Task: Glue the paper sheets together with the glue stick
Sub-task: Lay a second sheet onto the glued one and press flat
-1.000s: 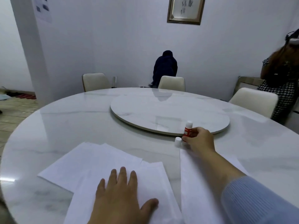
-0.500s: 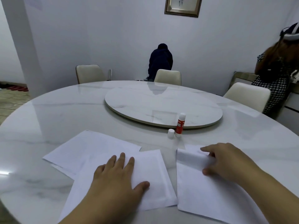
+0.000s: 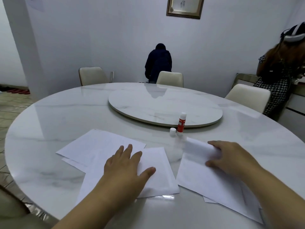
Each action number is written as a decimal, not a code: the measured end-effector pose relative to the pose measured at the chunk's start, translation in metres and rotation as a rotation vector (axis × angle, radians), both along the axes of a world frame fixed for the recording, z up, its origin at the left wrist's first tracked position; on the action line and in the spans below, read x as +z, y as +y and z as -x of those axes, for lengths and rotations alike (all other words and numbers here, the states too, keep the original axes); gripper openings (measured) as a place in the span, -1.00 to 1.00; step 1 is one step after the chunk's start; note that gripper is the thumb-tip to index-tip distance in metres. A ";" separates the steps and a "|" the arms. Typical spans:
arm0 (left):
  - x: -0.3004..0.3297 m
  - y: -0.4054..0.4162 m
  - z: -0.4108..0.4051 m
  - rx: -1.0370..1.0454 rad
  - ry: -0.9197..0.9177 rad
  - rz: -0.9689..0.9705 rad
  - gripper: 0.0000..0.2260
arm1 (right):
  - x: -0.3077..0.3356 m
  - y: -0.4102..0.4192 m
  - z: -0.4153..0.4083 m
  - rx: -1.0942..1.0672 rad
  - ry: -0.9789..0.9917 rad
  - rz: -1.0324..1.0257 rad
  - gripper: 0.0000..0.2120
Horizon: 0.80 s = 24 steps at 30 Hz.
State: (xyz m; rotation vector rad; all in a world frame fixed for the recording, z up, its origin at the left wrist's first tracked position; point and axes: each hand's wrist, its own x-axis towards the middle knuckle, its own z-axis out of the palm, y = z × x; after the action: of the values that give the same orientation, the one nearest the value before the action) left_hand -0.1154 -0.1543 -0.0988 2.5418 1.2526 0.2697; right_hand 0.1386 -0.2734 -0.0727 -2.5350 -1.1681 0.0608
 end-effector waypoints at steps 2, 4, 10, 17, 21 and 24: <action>-0.001 -0.002 0.003 -0.003 0.011 0.011 -0.40 | -0.009 -0.003 0.001 -0.015 -0.018 -0.059 -0.36; -0.002 -0.003 0.006 -0.002 0.012 0.009 -0.40 | -0.015 -0.004 0.001 -0.001 -0.088 -0.051 -0.37; 0.003 -0.004 0.017 -0.005 -0.166 0.054 -0.47 | 0.009 -0.010 0.013 -0.010 -0.196 -0.076 -0.89; 0.036 -0.009 0.031 -0.156 -0.935 0.607 -0.47 | 0.112 -0.027 0.044 0.240 0.678 -0.551 -0.43; 0.051 -0.018 0.023 -0.241 -1.093 0.783 -0.11 | 0.105 0.003 0.081 0.322 0.989 -0.657 -0.57; 0.055 -0.010 0.028 -0.093 -1.130 0.632 -0.12 | 0.089 0.020 0.100 0.291 1.120 -0.675 -0.52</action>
State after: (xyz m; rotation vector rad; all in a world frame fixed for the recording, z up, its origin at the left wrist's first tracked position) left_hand -0.1429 -0.1640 -0.0436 1.4543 0.5977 0.9344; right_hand 0.0386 -0.2538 0.0160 -1.3297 -0.8257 0.8610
